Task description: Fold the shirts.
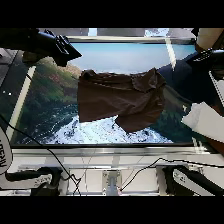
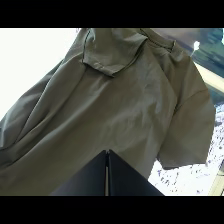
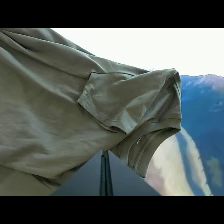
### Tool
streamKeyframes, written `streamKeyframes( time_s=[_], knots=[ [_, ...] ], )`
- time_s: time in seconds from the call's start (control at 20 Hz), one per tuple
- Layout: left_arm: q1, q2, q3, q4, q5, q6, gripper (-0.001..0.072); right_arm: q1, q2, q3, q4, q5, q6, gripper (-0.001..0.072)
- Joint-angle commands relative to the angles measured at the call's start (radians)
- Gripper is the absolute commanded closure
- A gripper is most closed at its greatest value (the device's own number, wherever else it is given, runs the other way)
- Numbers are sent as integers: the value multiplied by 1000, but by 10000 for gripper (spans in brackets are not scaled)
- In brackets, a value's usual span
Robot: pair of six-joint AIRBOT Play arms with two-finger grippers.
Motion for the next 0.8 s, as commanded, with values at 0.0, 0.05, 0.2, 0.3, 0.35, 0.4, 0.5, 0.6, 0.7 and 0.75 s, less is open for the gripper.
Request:
streamKeyframes(
  time_s=[0.0, 0.05, 0.2, 0.3, 0.35, 0.4, 0.5, 0.6, 0.7, 0.75],
  knots=[
    [0, 1, 0, 0, 0, 0, 694, 1, 0, 0, 0, 0, 0, 688],
    [0, 1, 0, 0, 0, 0, 694, 1, 0, 0, 0, 0, 0, 688],
    [0, 1, 0, 0, 0, 0, 694, 1, 0, 0, 0, 0, 0, 688],
    [0, 1, 0, 0, 0, 0, 694, 1, 0, 0, 0, 0, 0, 688],
    [0, 1, 0, 0, 0, 0, 694, 1, 0, 0, 0, 0, 0, 688],
    [0, 1, 0, 0, 0, 0, 694, 1, 0, 0, 0, 0, 0, 688],
    [0, 1, 0, 0, 0, 0, 694, 1, 0, 0, 0, 0, 0, 688],
    [0, 1, 0, 0, 0, 0, 694, 1, 0, 0, 0, 0, 0, 688],
    [0, 1, 0, -2, 0, 0, 694, 1, 0, 0, 0, 0, 0, 688],
    [0, 1, 0, -8, 1, 0, 694, 1, 0, 0, 0, 0, 0, 688]
  ],
)
